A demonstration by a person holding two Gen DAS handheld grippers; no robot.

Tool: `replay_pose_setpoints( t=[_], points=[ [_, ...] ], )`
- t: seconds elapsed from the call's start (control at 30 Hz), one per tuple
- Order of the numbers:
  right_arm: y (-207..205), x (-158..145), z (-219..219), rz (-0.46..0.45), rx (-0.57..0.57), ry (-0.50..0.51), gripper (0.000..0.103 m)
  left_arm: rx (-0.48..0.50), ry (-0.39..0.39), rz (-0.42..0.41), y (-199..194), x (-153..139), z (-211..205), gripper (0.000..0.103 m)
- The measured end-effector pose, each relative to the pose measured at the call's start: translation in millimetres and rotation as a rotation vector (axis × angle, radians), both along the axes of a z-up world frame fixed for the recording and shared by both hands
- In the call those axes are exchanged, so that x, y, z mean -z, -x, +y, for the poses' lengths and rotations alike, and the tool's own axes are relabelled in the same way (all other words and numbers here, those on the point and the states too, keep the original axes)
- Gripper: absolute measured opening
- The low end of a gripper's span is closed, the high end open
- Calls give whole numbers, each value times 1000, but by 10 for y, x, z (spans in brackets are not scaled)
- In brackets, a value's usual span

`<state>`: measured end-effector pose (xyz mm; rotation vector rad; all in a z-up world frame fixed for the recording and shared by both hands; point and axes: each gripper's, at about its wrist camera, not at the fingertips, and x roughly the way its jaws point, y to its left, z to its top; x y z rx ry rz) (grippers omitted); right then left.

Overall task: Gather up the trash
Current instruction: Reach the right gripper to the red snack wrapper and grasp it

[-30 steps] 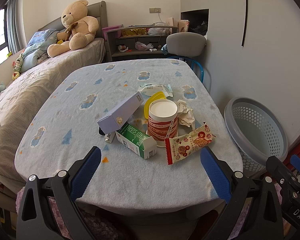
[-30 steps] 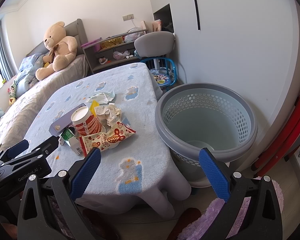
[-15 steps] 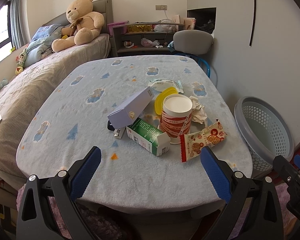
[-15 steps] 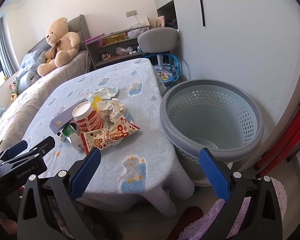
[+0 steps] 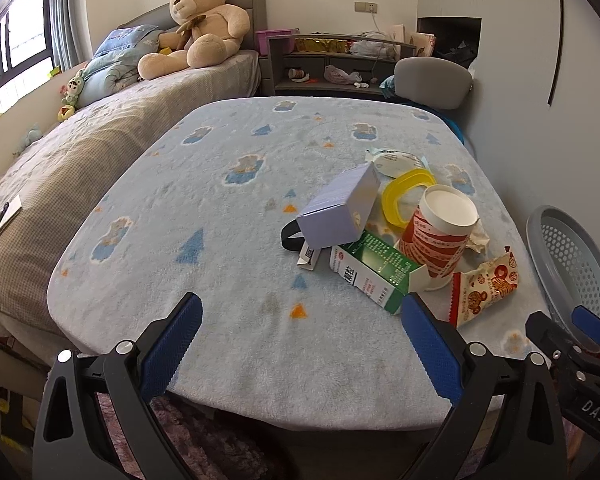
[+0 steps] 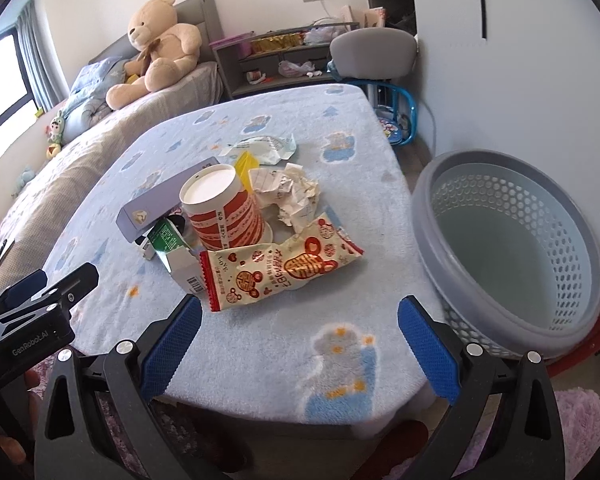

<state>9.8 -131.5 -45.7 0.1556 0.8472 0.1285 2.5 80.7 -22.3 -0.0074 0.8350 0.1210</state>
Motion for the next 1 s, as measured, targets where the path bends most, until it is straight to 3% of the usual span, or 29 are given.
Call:
replay_pose_setpoints(
  t=[0.47, 1.0],
  points=[
    [-489, 314, 543, 55, -13, 132, 96, -54, 27, 26, -161, 132, 335, 95],
    [-82, 352, -83, 105, 138, 190, 96, -35, 53, 31, -126, 152, 307, 95]
  ],
)
